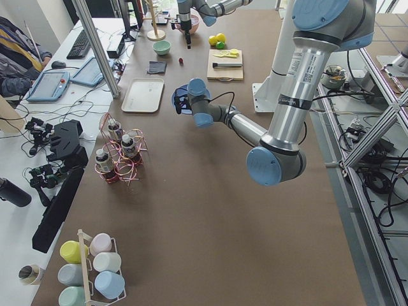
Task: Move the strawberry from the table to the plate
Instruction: 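Set the plate down with the left gripper while the right grasps the strawberry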
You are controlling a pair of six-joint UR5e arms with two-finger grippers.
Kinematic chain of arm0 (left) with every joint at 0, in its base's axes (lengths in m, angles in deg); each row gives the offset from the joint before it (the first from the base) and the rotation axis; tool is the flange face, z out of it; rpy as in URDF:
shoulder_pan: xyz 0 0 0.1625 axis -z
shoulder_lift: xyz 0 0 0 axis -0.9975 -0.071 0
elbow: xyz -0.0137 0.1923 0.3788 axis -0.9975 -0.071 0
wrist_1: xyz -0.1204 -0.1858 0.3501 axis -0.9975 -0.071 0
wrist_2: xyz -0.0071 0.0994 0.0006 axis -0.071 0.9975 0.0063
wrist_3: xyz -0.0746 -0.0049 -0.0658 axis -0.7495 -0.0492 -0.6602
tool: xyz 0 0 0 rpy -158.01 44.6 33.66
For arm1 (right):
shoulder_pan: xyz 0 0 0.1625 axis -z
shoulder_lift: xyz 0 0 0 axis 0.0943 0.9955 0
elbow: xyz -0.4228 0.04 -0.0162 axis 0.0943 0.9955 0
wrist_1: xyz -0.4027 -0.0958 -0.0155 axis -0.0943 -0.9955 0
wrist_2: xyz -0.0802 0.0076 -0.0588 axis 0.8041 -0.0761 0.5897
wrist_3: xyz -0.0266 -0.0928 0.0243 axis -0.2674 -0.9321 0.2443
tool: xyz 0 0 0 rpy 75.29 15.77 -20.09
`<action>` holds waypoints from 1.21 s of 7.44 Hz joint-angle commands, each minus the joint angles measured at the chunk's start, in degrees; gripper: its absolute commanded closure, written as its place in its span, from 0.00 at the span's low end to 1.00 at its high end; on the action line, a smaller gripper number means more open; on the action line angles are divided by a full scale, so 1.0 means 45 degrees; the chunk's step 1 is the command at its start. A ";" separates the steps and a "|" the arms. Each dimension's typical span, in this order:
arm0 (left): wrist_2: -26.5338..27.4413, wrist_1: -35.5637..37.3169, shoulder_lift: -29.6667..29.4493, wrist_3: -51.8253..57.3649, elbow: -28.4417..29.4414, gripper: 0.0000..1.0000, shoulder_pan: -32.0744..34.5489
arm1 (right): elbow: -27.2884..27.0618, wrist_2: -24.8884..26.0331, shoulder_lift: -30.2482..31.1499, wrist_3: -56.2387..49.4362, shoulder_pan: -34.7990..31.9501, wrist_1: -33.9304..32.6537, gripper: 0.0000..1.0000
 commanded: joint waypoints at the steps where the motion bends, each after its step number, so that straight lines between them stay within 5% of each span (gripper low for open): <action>1: 0.1700 0.0817 -0.0601 -0.0812 -0.0217 1.00 -0.1559 | 0.1823 0.0659 -0.0652 0.1287 0.0552 0.2036 0.10; 6: 0.3443 0.1756 -0.1443 -0.1404 -0.0178 1.00 -0.3164 | 0.3075 0.1834 -0.1530 0.1307 0.0807 0.2098 0.18; 9: 0.3464 0.1756 -0.1463 -0.1404 -0.0120 1.00 -0.3283 | 0.3193 0.1834 -0.1571 0.1307 0.0943 0.2098 0.39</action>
